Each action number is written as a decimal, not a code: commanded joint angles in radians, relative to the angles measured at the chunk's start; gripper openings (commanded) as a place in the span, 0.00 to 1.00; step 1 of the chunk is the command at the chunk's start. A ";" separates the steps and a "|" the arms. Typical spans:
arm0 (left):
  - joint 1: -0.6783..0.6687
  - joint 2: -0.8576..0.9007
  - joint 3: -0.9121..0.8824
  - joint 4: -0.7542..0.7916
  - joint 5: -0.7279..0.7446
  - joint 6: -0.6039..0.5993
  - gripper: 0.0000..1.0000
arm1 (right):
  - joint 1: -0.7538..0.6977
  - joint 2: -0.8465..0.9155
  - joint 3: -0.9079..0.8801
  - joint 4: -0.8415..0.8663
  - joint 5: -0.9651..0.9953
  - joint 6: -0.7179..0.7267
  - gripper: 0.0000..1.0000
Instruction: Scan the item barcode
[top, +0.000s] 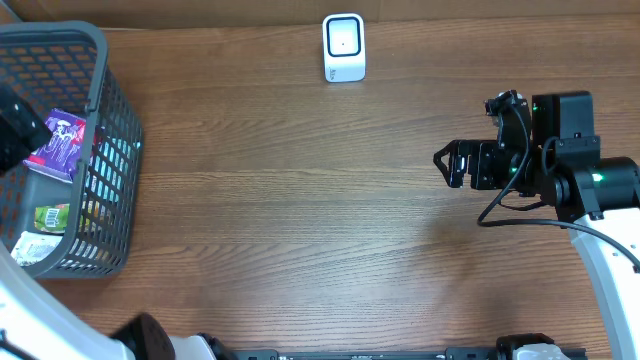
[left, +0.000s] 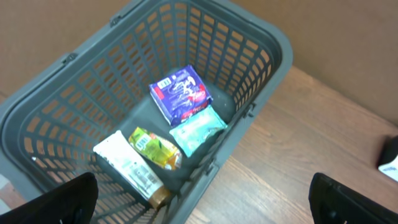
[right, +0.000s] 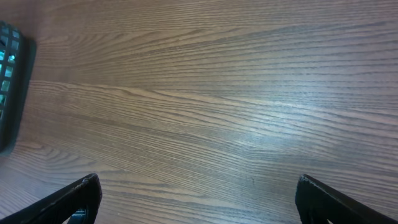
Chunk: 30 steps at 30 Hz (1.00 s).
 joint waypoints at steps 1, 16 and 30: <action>0.000 -0.100 -0.223 0.083 0.003 -0.013 1.00 | 0.002 -0.003 0.021 0.003 -0.008 -0.001 1.00; 0.008 -0.591 -1.029 0.853 0.058 -0.008 1.00 | 0.002 -0.003 0.021 -0.026 -0.009 -0.004 1.00; 0.176 0.056 -0.668 0.761 0.116 -0.046 0.96 | 0.002 -0.003 0.021 -0.059 -0.008 -0.005 1.00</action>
